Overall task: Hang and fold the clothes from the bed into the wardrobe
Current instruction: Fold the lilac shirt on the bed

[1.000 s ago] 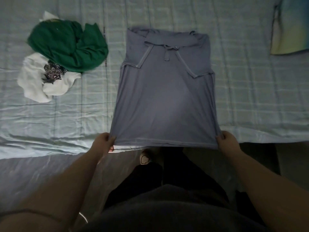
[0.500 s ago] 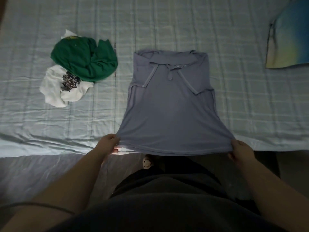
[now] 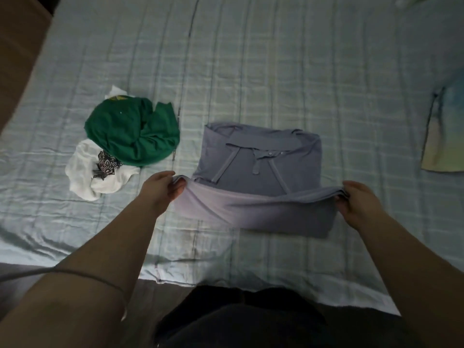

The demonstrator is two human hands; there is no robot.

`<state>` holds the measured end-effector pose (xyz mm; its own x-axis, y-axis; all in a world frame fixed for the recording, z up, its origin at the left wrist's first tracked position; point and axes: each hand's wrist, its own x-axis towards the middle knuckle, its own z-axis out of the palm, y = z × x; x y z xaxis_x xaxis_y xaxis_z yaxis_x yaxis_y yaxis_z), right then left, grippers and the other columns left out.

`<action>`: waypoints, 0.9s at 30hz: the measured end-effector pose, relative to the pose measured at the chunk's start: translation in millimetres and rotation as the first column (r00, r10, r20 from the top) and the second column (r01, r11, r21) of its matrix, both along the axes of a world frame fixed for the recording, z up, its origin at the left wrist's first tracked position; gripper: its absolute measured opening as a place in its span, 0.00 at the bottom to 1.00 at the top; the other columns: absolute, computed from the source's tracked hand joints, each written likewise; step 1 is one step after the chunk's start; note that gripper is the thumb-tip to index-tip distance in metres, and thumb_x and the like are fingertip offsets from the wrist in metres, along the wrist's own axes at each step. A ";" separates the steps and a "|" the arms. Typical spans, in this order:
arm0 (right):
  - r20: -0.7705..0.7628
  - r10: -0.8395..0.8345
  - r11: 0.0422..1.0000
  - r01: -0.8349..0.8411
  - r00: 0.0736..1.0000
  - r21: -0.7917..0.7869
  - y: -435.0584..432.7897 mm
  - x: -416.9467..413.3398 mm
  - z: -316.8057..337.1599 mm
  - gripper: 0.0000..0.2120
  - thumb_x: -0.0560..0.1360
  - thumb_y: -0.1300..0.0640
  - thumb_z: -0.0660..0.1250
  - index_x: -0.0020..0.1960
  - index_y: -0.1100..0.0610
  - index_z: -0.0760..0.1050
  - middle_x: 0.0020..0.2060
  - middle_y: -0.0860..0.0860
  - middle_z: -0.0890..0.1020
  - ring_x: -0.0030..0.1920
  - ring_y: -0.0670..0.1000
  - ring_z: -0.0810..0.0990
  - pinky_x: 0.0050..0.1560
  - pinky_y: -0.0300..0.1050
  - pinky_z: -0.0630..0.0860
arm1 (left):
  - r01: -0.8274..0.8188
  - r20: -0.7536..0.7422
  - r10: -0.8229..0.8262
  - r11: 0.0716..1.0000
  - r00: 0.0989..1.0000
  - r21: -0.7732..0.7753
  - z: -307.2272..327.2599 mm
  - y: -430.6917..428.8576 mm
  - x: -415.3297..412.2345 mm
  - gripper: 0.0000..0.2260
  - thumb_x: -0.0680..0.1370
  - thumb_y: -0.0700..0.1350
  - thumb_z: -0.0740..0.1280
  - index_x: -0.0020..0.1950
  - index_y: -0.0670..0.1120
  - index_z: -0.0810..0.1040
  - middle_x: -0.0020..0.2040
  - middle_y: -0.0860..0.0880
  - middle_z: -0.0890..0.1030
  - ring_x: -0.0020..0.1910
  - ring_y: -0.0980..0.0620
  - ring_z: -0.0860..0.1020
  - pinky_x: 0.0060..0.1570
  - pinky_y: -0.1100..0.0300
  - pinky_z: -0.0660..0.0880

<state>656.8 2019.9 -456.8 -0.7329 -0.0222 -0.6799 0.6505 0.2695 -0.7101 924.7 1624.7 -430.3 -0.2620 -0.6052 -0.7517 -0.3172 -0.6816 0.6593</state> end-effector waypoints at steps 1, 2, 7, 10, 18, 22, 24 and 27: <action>0.055 -0.080 0.996 0.082 0.995 -0.038 -9.7 -17.5 -8.5 0.19 0.79 0.64 0.63 0.69 0.64 0.71 0.62 0.60 0.77 0.54 0.56 0.81 0.54 0.45 0.79 | -0.017 0.015 0.017 1.000 1.000 0.015 -6.0 -9.4 -14.0 0.08 0.83 0.33 0.57 0.56 0.39 0.75 0.50 0.36 0.79 0.45 0.43 0.82 0.53 0.49 0.80; -0.006 -0.057 0.997 0.057 0.998 -0.051 -21.7 -33.3 -13.3 0.19 0.79 0.63 0.65 0.69 0.65 0.71 0.65 0.62 0.76 0.59 0.60 0.80 0.60 0.49 0.77 | -0.036 0.020 0.036 0.999 0.999 0.029 -12.2 -18.1 -26.8 0.08 0.83 0.33 0.58 0.54 0.39 0.75 0.49 0.38 0.78 0.45 0.44 0.80 0.56 0.48 0.78; 0.041 -0.175 0.979 0.178 0.984 -0.095 -68.1 -101.3 -60.8 0.20 0.80 0.62 0.63 0.72 0.62 0.69 0.71 0.62 0.72 0.68 0.58 0.74 0.66 0.49 0.73 | -0.026 0.001 0.026 0.998 1.000 0.055 -52.8 -61.1 -102.8 0.04 0.82 0.36 0.63 0.53 0.42 0.76 0.45 0.46 0.76 0.36 0.54 0.81 0.38 0.63 0.80; -0.172 0.013 0.997 0.002 0.985 0.083 -89.5 -140.4 -92.1 0.23 0.77 0.60 0.68 0.69 0.69 0.71 0.67 0.67 0.75 0.67 0.66 0.74 0.70 0.52 0.66 | -0.099 -0.076 0.111 0.984 0.991 0.148 -92.1 -88.1 -144.6 0.04 0.82 0.36 0.64 0.51 0.39 0.78 0.49 0.40 0.78 0.46 0.44 0.80 0.49 0.52 0.80; -0.234 -0.038 0.988 0.072 0.971 0.136 -124.4 -196.0 -147.4 0.26 0.80 0.51 0.65 0.71 0.68 0.70 0.67 0.66 0.75 0.68 0.64 0.73 0.72 0.51 0.64 | -0.007 -0.206 0.043 0.985 0.978 0.174 -168.0 -135.1 -231.9 0.07 0.83 0.37 0.60 0.48 0.41 0.76 0.49 0.41 0.79 0.52 0.45 0.80 0.68 0.48 0.72; 0.025 -0.479 0.837 0.465 0.878 -0.288 -144.5 -192.2 -156.6 0.14 0.83 0.58 0.60 0.67 0.60 0.72 0.55 0.59 0.81 0.51 0.54 0.82 0.51 0.39 0.80 | -0.012 -0.262 0.029 0.998 0.965 0.065 -190.9 -142.0 -237.9 0.14 0.84 0.37 0.57 0.69 0.40 0.71 0.64 0.41 0.74 0.56 0.48 0.79 0.66 0.52 0.74; -0.002 -0.502 0.822 0.477 0.865 -0.312 -148.7 -191.4 -164.3 0.21 0.82 0.64 0.56 0.74 0.55 0.63 0.53 0.56 0.79 0.51 0.50 0.82 0.53 0.42 0.81 | 0.051 -0.222 -0.071 0.994 0.972 -0.092 -199.7 -138.2 -234.7 0.23 0.84 0.34 0.56 0.79 0.41 0.59 0.72 0.39 0.70 0.67 0.44 0.75 0.71 0.51 0.69; -0.268 -0.270 0.960 0.238 0.925 -0.147 -154.7 -177.8 -178.1 0.25 0.80 0.70 0.57 0.75 0.55 0.61 0.56 0.55 0.78 0.55 0.49 0.81 0.63 0.44 0.77 | 0.257 -0.041 -0.291 0.895 0.956 -0.366 -209.8 -122.2 -229.5 0.27 0.79 0.25 0.57 0.78 0.39 0.62 0.75 0.39 0.69 0.73 0.45 0.70 0.70 0.58 0.68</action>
